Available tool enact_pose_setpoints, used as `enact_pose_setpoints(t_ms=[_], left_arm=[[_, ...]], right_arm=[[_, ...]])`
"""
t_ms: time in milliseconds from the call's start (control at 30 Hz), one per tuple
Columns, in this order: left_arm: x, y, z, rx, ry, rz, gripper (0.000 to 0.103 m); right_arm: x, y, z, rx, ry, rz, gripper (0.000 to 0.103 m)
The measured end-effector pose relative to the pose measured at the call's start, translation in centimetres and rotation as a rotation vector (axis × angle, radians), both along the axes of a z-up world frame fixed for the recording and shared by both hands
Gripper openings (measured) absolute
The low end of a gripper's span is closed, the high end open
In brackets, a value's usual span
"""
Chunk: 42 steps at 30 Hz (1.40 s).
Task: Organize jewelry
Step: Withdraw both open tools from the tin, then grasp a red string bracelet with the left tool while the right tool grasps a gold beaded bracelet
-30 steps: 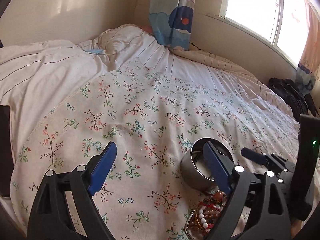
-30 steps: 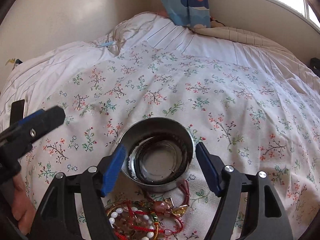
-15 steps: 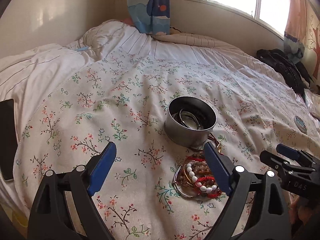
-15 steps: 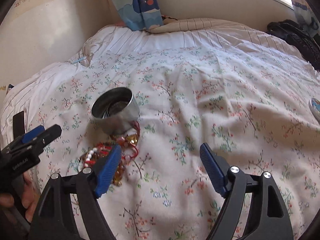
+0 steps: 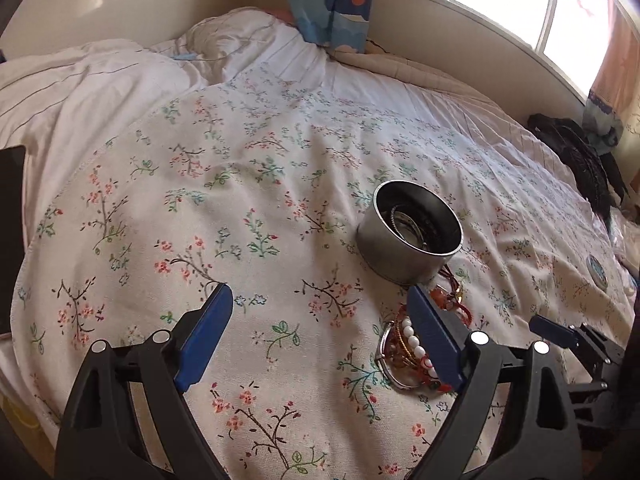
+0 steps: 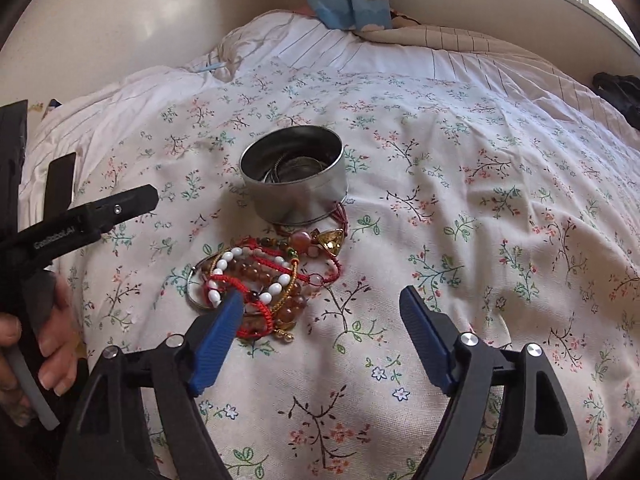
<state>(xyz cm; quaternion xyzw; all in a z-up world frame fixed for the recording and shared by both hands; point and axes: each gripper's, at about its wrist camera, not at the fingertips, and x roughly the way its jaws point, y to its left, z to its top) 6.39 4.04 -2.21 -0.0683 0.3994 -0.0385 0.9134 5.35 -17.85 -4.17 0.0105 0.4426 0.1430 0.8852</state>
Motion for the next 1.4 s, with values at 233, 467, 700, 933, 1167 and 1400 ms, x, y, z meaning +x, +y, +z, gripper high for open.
enact_pose_setpoints(t_ms=[233,467,700,933,1167,1400], left_arm=[[-1.5,-7.4,-0.4,0.258,-0.035,-0.393,0.083],[-0.6,-10.0,-2.5,0.286,0.042,-0.53,0.045],[-0.5,-9.8,-3.3,0.279,0.074,-0.549,0.01],[-0.6,-6.9,-1.6,0.118,0.052,-0.545,0.003],[-0.7,-3.2,0.4,-0.159,0.02,-0.584,0.002],[-0.9,-0.2,1.8,-0.352,-0.019,-0.592,0.003]], right_arm=[[0.7,-6.2,0.2,0.18,0.005,-0.218,0.074],[0.9,-5.5,0.4,0.174,0.008,-0.185,0.074],[0.9,-5.8,0.4,0.188,0.006,-0.189,0.077],[0.9,-5.7,0.4,0.184,0.009,-0.185,0.077],[1.0,-5.6,0.3,0.181,0.016,-0.182,0.077],[1.1,-4.5,0.2,0.172,0.021,-0.127,0.077]])
